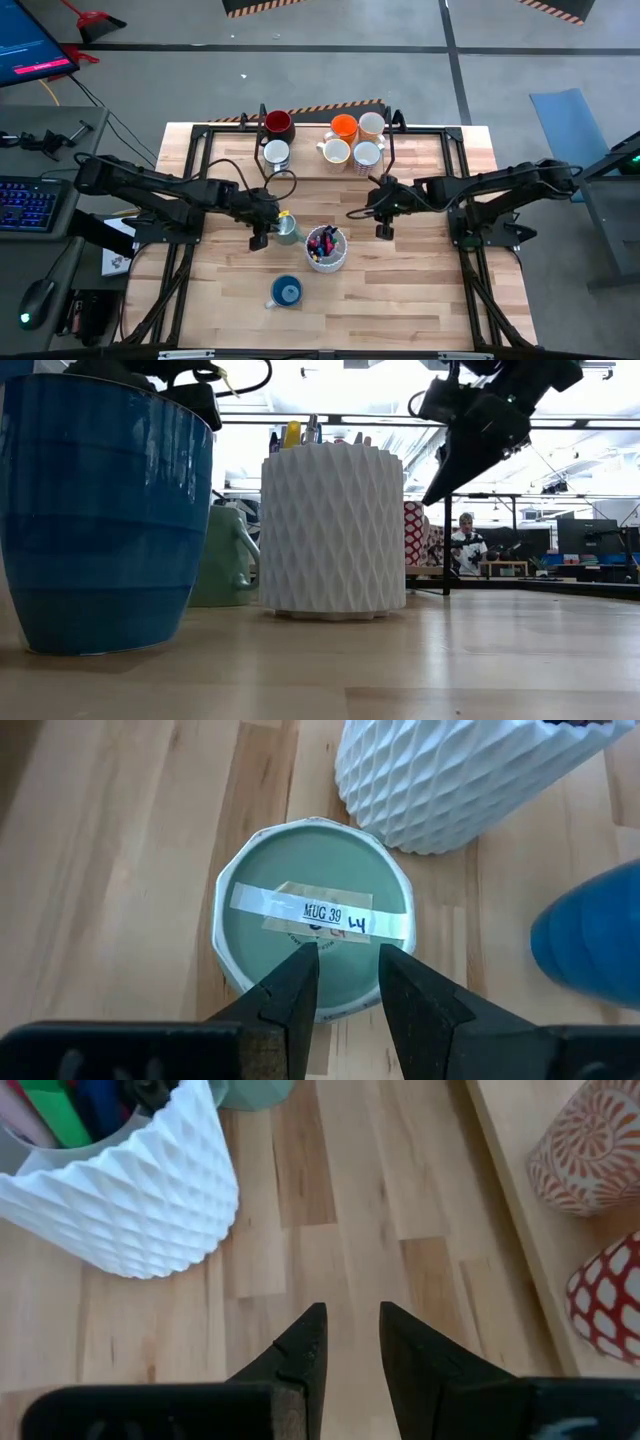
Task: Place coffee mugs
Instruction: Prepare the green mug
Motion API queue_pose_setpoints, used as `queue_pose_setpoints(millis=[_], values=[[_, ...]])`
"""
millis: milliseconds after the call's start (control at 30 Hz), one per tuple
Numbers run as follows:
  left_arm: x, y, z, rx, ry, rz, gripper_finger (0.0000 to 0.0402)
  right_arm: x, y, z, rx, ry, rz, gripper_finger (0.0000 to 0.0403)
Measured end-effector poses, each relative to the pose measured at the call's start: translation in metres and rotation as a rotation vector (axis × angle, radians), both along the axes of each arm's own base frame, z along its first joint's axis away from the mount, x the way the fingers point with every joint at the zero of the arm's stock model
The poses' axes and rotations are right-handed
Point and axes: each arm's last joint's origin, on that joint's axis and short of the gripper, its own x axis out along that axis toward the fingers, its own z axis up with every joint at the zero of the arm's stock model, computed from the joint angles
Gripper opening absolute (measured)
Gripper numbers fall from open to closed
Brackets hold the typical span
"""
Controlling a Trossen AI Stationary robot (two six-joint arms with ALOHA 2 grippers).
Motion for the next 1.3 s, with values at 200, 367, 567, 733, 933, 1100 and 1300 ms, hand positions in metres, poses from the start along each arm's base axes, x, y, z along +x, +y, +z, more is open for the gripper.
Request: queue_pose_setpoints(millis=[200, 367, 567, 733, 933, 1100, 1300], values=[[0.002, 0.002, 0.001, 0.065, -0.031, 0.012, 0.0103, 0.0, -0.002, 0.0, -0.002, 0.0, 0.002, 0.0073], [0.01, 0.005, 0.0, 0.093, -0.076, -0.004, 0.0103, 0.001, -0.001, 0.0, 0.031, -0.007, 0.011, 0.0073], [0.029, 0.015, -0.013, 0.118, -0.109, -0.011, 0.0103, 0.001, 0.0, 0.001, 0.037, -0.015, 0.021, 0.0073], [0.044, 0.025, -0.02, 0.104, -0.18, -0.04, 0.0103, 0.001, 0.0, 0.001, 0.036, -0.013, 0.021, 0.0073], [0.057, 0.037, -0.016, 0.133, -0.194, -0.063, 0.0103, 0.0, -0.001, 0.0, 0.023, -0.002, 0.01, 0.0073], [0.071, 0.045, -0.016, 0.135, -0.193, -0.097, 0.0103, 0.001, -0.001, -0.005, 0.018, 0.029, 0.002, 0.0073], [0.093, 0.048, -0.022, 0.137, -0.195, -0.126, 0.0103, 0.008, -0.001, -0.019, 0.004, 0.086, -0.008, 0.0073]])
